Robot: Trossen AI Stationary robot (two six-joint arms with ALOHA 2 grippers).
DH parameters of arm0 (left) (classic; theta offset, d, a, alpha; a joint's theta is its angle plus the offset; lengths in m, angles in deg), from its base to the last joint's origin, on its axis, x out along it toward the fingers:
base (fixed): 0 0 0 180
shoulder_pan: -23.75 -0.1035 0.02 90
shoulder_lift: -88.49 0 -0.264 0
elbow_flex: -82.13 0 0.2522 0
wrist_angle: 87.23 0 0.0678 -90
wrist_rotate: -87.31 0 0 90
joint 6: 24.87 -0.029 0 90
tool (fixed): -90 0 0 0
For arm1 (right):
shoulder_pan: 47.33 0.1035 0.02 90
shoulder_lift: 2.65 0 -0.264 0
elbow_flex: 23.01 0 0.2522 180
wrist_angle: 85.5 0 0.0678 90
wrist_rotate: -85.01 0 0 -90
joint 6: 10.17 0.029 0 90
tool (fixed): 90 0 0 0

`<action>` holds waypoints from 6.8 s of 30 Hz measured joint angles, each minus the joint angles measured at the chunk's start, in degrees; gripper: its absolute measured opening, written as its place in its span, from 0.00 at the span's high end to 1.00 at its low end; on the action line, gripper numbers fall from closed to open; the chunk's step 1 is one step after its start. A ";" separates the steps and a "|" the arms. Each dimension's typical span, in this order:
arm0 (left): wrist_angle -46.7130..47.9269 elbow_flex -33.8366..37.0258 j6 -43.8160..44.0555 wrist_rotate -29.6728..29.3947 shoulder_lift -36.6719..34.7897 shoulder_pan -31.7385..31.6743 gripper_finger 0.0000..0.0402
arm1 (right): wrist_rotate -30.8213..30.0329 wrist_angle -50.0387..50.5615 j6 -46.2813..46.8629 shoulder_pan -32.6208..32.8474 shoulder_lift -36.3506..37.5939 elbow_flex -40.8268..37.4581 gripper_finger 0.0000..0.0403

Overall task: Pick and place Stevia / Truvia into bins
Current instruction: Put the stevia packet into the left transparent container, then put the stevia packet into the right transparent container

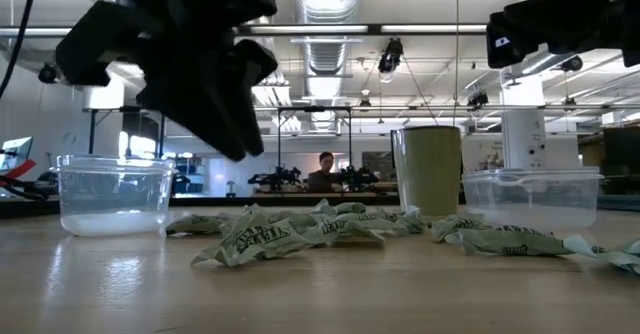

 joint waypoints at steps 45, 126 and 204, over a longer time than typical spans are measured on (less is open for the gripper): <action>19.87 -10.86 7.53 -0.93 13.68 0.43 0.76 | 0.01 0.04 1.80 0.02 0.04 -0.02 0.83; 36.14 -7.50 23.32 -20.57 -8.71 9.16 0.71 | -7.05 -10.28 -7.27 18.05 -16.71 6.29 0.83; 31.89 -1.88 23.93 -30.63 -14.82 11.43 0.71 | -28.53 53.70 31.51 31.72 -81.00 64.92 0.67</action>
